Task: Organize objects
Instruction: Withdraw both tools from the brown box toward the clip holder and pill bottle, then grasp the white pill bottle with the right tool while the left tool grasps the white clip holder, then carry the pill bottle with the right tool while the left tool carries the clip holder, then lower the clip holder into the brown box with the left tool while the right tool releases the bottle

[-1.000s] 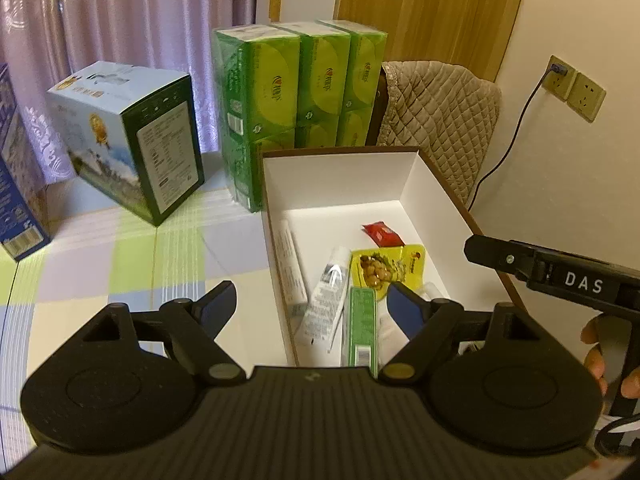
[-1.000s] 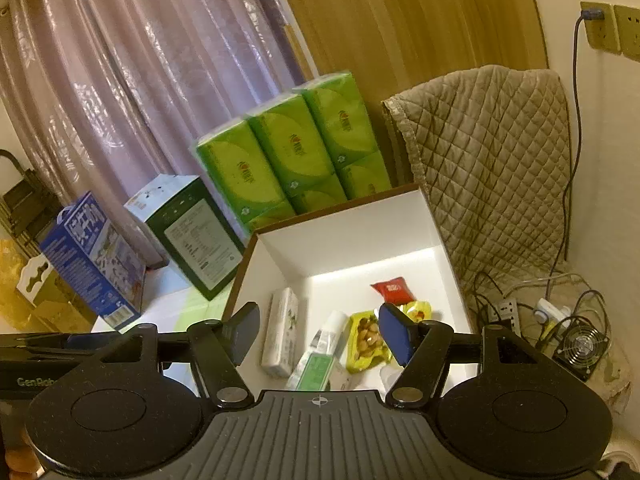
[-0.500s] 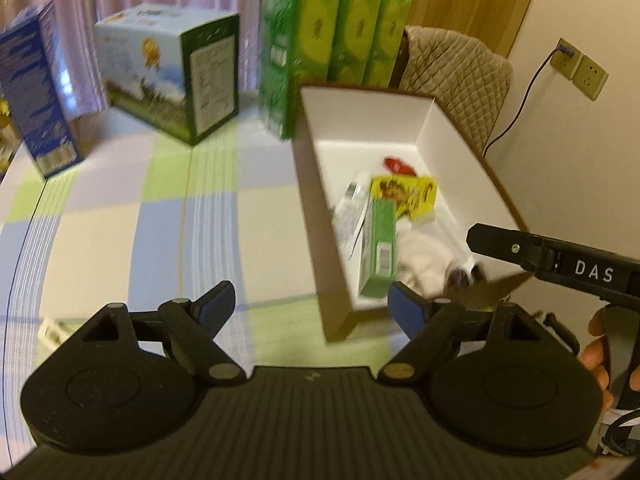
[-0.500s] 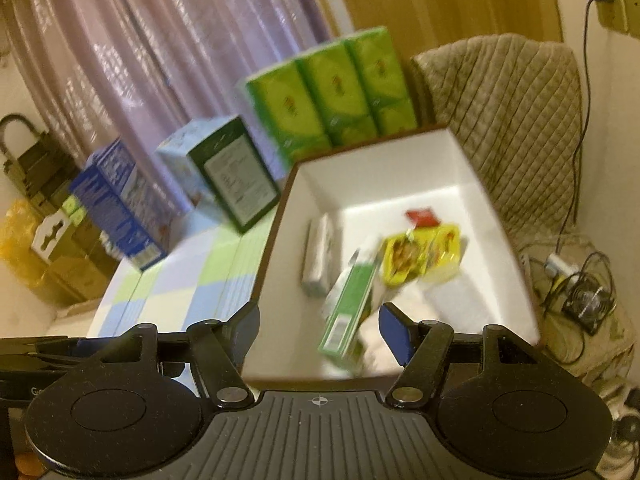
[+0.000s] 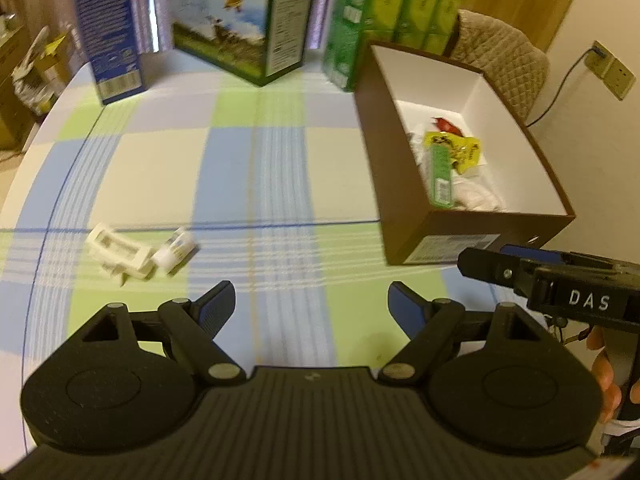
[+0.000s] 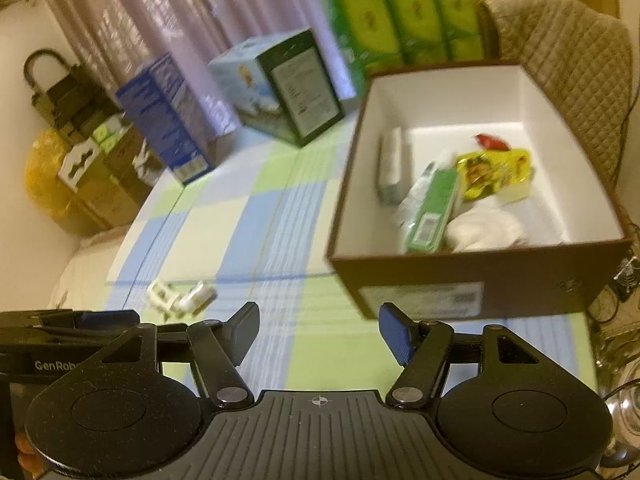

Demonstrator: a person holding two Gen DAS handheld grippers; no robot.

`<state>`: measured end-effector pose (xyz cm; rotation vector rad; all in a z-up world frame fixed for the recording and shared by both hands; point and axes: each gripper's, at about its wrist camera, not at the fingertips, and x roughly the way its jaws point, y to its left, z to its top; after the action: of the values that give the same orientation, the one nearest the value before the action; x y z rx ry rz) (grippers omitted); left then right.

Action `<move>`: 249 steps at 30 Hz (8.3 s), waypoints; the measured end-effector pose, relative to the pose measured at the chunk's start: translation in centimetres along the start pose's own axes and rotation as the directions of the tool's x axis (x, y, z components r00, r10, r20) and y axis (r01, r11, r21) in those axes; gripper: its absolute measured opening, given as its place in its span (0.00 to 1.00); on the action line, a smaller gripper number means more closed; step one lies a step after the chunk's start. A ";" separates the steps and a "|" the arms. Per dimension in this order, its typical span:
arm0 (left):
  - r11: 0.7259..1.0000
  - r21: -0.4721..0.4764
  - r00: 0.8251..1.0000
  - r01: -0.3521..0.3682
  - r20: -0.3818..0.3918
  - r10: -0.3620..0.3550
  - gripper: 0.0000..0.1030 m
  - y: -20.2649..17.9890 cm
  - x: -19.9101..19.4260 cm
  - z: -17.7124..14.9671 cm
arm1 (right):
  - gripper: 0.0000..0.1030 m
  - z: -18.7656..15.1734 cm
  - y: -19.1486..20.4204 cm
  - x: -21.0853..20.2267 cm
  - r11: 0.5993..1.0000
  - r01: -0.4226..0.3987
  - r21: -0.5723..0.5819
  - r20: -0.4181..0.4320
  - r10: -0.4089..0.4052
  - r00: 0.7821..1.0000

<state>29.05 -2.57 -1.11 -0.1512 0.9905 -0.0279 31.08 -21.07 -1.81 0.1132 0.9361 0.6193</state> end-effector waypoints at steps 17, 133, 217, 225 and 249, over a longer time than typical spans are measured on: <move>0.984 -0.137 0.992 -0.118 -0.069 0.109 0.78 9.1 -0.6 -3.9 | 0.61 -3.2 7.2 6.8 0.995 -0.051 -0.089 -0.164 0.036 0.986; 0.989 -0.090 0.982 -0.121 -0.159 0.105 0.37 17.5 10.2 -0.5 | 0.43 -2.4 9.4 21.0 0.916 0.018 -0.401 -0.168 -0.092 0.982; 0.939 0.333 0.989 0.082 0.092 -0.119 0.37 -15.5 6.3 9.5 | 0.43 5.9 -10.1 -3.7 0.973 0.219 -0.075 0.224 -0.197 0.954; 0.935 0.352 0.994 0.041 0.079 -0.074 0.37 -17.6 10.7 13.2 | 0.43 9.8 -13.3 -0.2 0.971 0.222 -0.089 0.188 -0.202 0.961; 0.925 0.380 1.000 0.005 0.017 -0.012 0.50 -19.4 22.3 21.8 | 0.43 17.1 -18.5 8.7 0.967 0.221 -0.124 0.116 -0.207 0.972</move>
<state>60.38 -21.36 -5.15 0.2014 0.9474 -0.2254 56.51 -28.64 -4.29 -0.0772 0.7920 0.4706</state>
